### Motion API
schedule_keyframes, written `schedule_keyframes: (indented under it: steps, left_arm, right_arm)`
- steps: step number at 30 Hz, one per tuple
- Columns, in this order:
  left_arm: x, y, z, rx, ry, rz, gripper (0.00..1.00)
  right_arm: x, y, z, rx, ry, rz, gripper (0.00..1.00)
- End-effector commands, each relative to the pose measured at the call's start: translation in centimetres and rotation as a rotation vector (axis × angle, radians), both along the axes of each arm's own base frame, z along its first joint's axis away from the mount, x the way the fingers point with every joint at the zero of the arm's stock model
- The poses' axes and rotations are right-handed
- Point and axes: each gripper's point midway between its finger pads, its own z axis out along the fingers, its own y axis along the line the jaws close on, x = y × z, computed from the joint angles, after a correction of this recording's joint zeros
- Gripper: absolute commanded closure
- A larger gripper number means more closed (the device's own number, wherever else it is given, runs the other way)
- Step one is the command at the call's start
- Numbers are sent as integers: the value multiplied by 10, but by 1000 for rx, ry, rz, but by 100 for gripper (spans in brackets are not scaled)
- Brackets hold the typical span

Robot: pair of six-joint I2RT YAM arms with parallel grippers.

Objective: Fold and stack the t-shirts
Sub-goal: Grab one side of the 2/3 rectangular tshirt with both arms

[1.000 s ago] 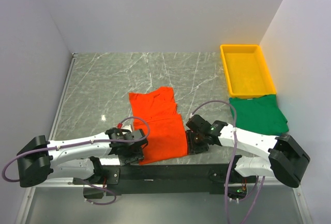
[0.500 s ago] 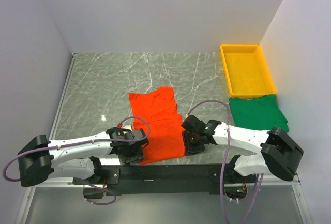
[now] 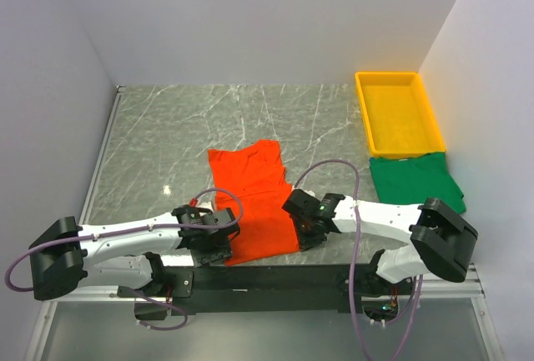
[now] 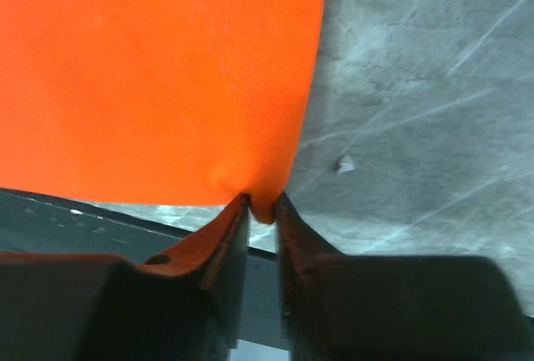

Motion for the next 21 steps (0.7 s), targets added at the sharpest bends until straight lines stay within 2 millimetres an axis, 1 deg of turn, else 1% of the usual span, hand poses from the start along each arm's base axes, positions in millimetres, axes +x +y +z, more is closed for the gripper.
schedule_keyframes:
  steps: [1, 3, 4, 5, 9, 15, 21]
  left_arm:
    - [1, -5, 5, -3, 2, 11, 39]
    - [1, -6, 4, 1, 5, 10, 39]
    - [1, -7, 4, 1, 6, 1, 40]
    - [1, -6, 3, 10, 9, 0, 39]
    - [2, -12, 6, 16, 7, -17, 40]
    - [4, -19, 7, 33, 9, -43, 44]
    - [0, -23, -7, 48, 48, -78, 49]
  right_arm:
    - [0, -13, -10, -72, -11, -11, 77]
    - [0, -11, -9, -68, -13, -8, 84]
    - [0, -11, -9, -68, -12, -3, 94]
    - [0, -9, -9, -64, -15, 4, 100]
    - [-1, -5, -9, -53, -11, 23, 100]
    - [-1, -1, -11, -51, -7, 44, 100]
    - [-1, 1, -10, -40, -10, 51, 100]
